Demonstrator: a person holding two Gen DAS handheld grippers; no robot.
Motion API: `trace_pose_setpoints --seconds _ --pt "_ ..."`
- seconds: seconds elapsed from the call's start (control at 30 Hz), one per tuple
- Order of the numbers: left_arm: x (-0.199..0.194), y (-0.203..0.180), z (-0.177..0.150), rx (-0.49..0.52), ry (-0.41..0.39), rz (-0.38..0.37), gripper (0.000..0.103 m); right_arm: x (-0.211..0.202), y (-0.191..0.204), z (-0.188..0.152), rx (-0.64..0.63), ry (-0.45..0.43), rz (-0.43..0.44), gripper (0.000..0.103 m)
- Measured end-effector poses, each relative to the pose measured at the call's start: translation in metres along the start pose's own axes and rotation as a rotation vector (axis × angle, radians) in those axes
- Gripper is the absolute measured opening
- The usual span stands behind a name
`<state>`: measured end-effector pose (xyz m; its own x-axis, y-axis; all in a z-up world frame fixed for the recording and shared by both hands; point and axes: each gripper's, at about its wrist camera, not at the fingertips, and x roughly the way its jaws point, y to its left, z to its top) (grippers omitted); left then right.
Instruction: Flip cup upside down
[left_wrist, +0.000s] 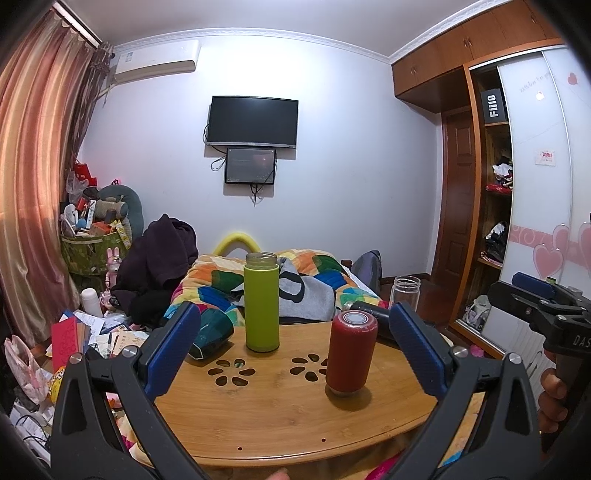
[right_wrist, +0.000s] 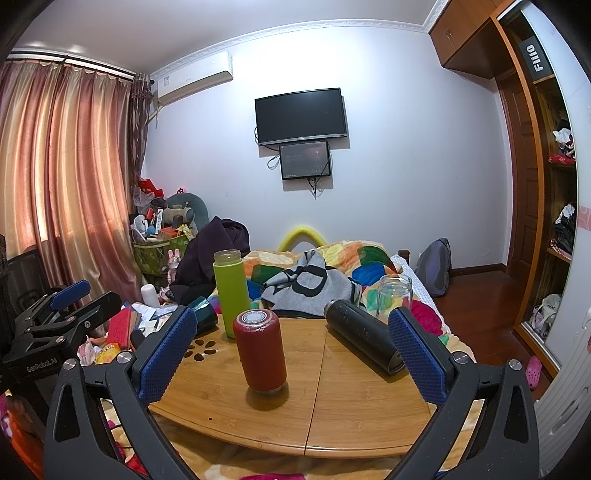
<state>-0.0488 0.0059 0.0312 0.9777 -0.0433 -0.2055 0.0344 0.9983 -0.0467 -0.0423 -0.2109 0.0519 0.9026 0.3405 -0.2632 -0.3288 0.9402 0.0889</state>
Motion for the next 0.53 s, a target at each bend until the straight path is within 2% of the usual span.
trace_pose_setpoints --seconds 0.53 --pt "0.0032 0.0019 -0.0019 -0.018 0.021 -0.022 0.103 0.0028 -0.0011 -0.0051 0.019 0.022 0.007 0.103"
